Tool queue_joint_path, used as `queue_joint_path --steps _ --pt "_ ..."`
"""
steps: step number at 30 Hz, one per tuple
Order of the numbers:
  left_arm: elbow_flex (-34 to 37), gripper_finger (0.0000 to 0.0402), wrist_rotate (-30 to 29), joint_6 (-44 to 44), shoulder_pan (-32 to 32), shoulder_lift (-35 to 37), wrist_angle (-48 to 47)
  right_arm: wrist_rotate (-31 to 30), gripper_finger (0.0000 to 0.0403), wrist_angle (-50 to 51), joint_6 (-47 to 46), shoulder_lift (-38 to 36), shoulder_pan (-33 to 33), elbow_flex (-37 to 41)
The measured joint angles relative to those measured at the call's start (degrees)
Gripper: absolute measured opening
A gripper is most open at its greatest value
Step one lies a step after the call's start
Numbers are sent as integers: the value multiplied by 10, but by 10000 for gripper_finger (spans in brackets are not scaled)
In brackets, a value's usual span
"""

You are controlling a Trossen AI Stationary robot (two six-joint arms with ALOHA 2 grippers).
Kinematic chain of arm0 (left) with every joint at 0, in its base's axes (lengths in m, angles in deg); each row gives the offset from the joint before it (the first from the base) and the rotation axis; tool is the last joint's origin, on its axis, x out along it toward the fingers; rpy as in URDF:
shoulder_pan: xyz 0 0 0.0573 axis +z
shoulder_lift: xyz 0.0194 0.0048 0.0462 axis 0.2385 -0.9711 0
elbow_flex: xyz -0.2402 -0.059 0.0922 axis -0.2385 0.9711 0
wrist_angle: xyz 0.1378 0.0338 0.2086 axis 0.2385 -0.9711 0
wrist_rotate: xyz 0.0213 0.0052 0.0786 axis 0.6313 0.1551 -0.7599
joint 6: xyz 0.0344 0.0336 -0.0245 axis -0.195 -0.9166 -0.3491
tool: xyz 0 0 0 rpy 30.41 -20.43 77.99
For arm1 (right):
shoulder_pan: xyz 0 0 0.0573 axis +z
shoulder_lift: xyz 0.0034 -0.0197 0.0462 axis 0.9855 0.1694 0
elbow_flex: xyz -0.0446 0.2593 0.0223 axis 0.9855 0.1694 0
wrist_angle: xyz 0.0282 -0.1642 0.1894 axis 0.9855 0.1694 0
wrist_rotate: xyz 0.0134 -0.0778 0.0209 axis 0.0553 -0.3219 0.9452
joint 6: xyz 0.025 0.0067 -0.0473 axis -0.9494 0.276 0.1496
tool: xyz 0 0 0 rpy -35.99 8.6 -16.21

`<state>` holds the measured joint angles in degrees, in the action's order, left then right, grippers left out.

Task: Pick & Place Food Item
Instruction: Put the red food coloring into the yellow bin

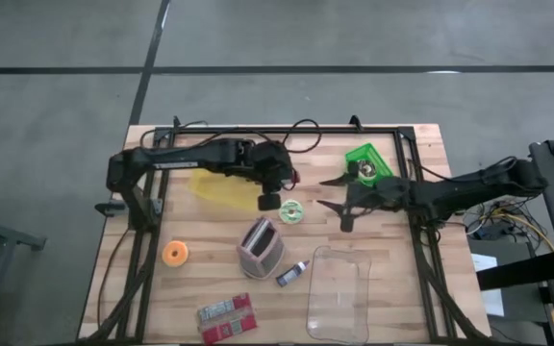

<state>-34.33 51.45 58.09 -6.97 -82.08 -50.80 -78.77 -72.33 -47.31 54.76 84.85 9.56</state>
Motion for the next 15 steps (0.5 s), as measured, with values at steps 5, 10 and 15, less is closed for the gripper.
queue_joint_path --steps 5,10,15 --pt "0 91 -21 -11 -21 7 -26 15 231 -4 -10 62 -26 -50" --pt "1 91 -48 -29 -36 12 -43 13 231 -2 -3 120 -44 -94" --pt "1 91 -60 -36 -41 25 -58 18 231 -6 7 146 -52 -117"
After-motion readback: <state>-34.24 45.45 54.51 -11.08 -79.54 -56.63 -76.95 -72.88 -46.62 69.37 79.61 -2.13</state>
